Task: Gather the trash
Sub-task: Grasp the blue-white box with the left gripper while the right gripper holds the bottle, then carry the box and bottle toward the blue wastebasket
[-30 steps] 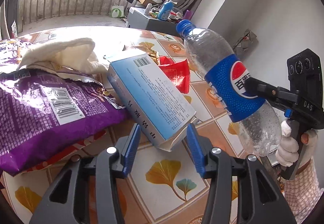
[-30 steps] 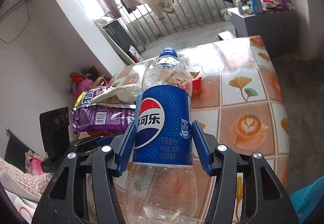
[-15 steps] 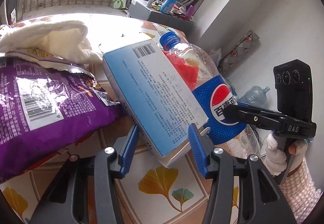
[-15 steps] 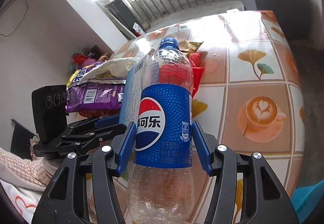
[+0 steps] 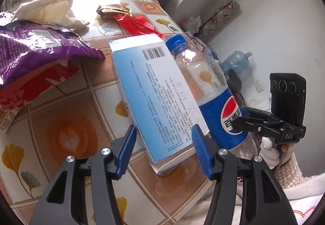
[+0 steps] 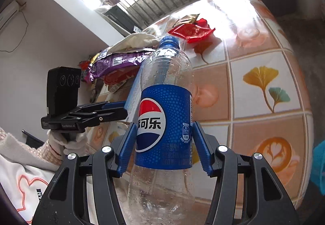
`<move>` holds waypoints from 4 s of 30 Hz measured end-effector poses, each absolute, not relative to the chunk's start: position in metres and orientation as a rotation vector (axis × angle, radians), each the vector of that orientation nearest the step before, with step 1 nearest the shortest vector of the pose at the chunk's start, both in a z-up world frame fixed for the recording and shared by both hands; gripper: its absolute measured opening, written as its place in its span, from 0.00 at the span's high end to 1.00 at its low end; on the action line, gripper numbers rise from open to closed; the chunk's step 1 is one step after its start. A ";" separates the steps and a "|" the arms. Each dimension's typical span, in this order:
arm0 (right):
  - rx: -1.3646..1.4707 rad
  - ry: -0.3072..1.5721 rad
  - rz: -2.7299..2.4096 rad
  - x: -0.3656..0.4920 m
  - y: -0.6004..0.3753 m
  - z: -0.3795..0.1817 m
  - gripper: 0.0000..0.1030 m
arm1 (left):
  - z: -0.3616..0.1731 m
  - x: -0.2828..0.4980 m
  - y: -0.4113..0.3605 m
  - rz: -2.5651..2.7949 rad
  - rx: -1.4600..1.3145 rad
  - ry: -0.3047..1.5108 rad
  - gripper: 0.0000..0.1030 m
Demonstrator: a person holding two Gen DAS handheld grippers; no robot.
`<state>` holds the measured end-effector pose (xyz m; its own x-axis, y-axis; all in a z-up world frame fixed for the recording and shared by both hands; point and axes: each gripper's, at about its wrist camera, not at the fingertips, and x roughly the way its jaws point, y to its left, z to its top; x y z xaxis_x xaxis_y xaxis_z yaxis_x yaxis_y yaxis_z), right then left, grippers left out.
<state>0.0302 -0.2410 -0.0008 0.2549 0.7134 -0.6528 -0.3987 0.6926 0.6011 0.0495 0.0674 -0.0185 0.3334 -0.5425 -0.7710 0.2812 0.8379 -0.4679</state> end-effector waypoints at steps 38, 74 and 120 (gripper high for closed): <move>0.328 1.073 0.352 0.040 -0.251 -0.010 0.39 | -0.043 0.095 0.000 -0.247 0.034 1.058 0.24; 0.328 1.033 0.343 0.030 -0.266 0.001 0.46 | -0.023 0.080 -0.002 -0.235 0.086 0.950 0.28; 0.422 0.876 0.245 0.010 -0.315 0.028 0.46 | 0.035 0.075 -0.050 -0.365 0.191 0.761 0.28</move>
